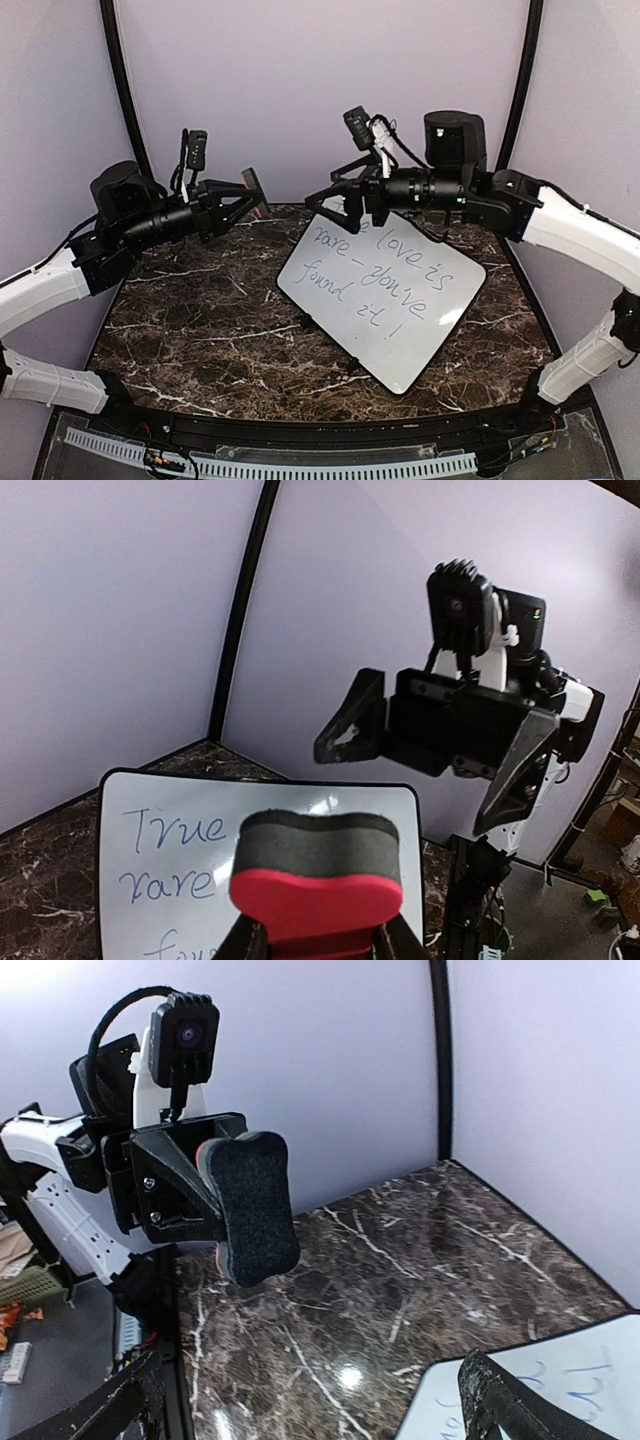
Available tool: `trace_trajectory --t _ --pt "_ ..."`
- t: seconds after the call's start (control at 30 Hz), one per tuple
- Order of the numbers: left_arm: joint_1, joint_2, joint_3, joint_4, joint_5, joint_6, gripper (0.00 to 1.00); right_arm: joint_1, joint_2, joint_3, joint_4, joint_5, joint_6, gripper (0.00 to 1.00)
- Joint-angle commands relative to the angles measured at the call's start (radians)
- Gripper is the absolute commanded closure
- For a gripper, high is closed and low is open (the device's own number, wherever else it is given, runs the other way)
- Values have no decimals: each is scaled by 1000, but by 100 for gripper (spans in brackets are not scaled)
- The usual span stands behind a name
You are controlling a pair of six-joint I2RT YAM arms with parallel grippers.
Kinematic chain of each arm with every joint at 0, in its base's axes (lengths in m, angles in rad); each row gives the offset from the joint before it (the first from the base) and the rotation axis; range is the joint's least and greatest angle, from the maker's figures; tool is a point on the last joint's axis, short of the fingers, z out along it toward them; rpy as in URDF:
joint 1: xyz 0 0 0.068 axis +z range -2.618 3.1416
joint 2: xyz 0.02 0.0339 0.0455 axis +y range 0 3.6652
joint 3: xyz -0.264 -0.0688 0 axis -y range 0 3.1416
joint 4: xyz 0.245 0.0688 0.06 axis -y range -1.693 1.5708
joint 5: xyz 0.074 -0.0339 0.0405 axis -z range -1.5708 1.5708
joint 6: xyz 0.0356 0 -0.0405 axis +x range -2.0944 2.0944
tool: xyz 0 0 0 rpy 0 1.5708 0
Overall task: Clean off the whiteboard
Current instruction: Hold the whiteboard at the whiteboard stand.
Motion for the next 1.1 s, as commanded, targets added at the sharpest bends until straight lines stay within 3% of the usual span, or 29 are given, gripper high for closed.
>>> trace_trajectory --t 0.0,0.23,0.53,0.67,0.87,1.07 --pt "3 89 144 -251 -98 193 78 -14 -99 168 -426 319 -123 1" --pt "21 371 457 -489 -109 410 75 -59 -213 131 -578 470 -134 1" --pt "46 700 755 -523 -100 528 75 -325 -145 174 -704 301 -137 5" --pt "50 726 783 -525 -122 533 76 -407 -45 243 -722 181 -129 8" --pt "64 678 711 -486 -138 496 76 -509 91 247 -736 -60 -129 27" --pt "68 665 676 -502 -124 447 77 -514 120 236 -749 -122 -149 28"
